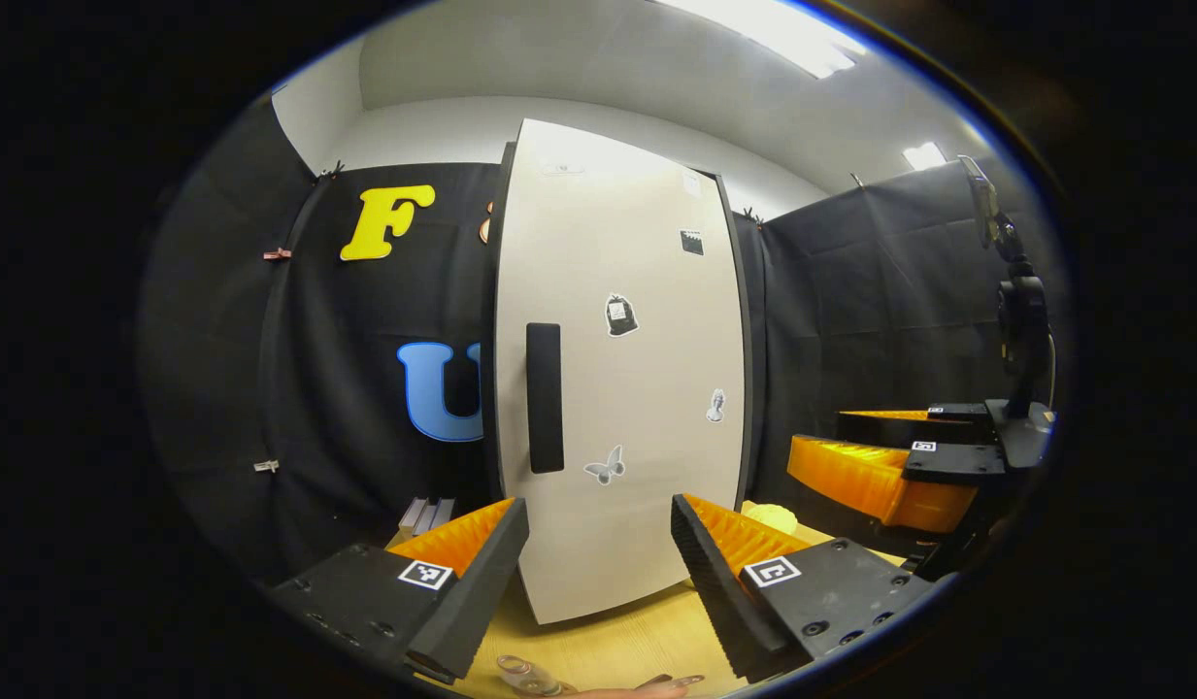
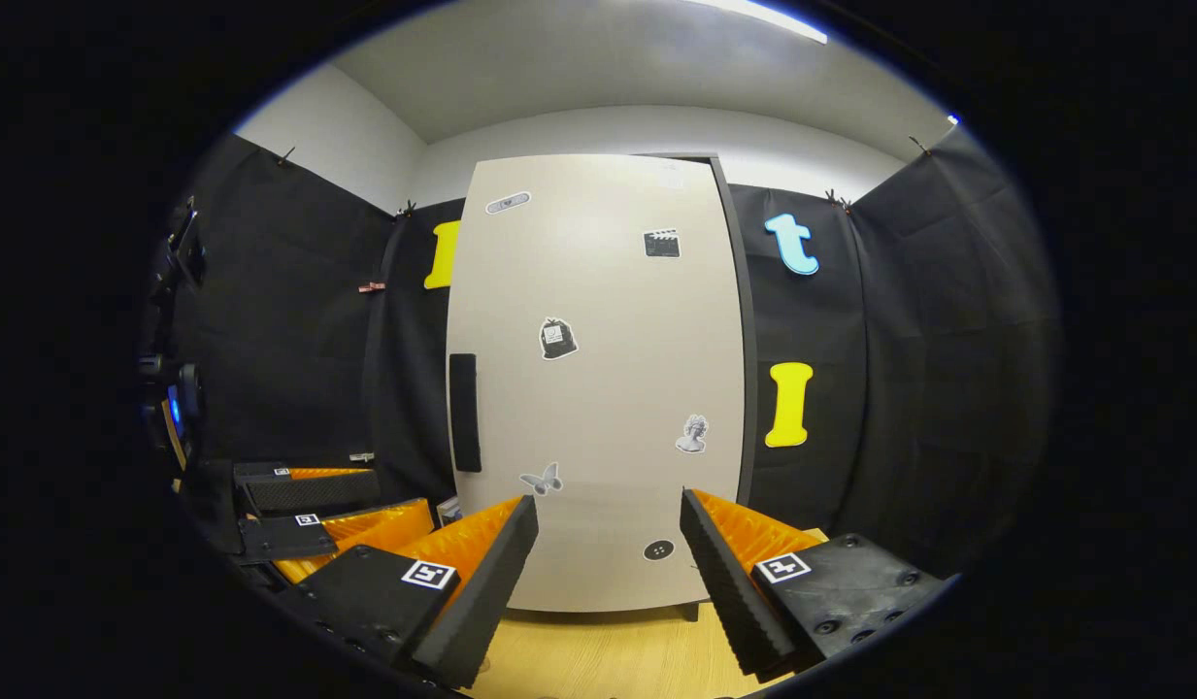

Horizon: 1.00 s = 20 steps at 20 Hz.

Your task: Open the cabinet door with the right hand, grasp the bottle in the cabinet with the left hand and place it on the coaster, then close the cabinet door with the right hand.

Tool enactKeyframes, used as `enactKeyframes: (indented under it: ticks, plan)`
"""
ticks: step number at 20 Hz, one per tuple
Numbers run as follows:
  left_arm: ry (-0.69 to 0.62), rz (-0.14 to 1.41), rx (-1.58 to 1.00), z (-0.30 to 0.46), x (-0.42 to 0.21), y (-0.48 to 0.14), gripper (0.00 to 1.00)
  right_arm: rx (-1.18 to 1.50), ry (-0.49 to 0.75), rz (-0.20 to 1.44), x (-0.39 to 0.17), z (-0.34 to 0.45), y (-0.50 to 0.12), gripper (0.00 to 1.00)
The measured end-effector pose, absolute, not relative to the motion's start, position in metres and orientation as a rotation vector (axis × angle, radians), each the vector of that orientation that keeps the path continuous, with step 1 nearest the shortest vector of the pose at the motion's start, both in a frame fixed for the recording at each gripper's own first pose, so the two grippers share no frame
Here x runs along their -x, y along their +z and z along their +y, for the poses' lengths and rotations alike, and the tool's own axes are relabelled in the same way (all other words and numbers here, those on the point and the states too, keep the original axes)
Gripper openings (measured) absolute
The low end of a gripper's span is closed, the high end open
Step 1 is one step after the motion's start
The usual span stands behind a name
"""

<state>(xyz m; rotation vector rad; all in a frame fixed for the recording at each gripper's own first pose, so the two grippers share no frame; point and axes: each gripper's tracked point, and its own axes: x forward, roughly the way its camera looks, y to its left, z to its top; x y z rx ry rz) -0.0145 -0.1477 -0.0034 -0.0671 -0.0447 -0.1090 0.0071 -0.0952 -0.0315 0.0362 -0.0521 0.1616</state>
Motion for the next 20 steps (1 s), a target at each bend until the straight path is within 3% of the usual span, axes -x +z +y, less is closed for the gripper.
enactKeyframes:
  ticks: [20]
  plan:
    - [-0.144, -0.071, 0.073, -0.150, -0.001, 0.003, 0.93, 0.006, 0.143, -0.024, -0.021, -0.098, -0.033, 0.96]
